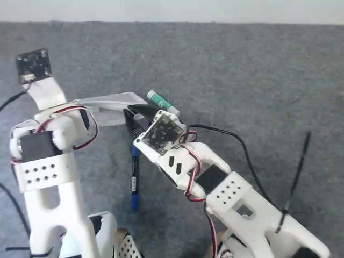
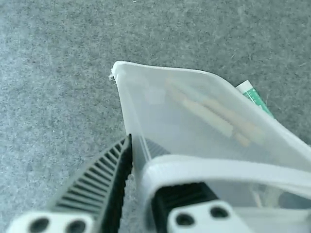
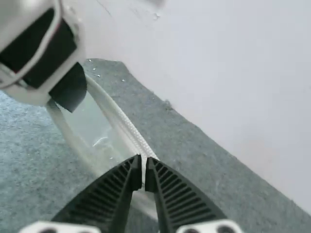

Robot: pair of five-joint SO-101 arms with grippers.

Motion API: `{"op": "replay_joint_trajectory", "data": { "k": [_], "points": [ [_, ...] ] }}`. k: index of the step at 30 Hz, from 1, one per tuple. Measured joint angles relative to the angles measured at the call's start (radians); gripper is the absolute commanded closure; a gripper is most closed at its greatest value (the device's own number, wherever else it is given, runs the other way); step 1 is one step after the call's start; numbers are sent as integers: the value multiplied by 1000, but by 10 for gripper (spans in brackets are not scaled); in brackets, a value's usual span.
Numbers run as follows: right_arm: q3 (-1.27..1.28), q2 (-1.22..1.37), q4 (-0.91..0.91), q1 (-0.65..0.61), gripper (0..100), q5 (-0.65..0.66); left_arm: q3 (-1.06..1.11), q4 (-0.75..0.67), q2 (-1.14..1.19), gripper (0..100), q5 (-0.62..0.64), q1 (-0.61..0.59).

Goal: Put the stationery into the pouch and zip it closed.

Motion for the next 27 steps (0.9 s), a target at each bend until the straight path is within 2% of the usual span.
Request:
{"op": "replay_joint_trajectory", "data": {
  "k": [4, 9, 21, 27],
  "points": [
    [0, -48, 78, 0, 989, -14, 0, 0, 0, 990, 0, -20],
    [0, -52, 94, 3, 989, -18, 0, 0, 0, 990, 0, -69],
    [0, -52, 112, 195, 988, -18, 0, 0, 0, 990, 6, -258],
    [-32, -44, 126, 247, 988, -18, 0, -3, 0, 990, 8, -318]
  ]
}}
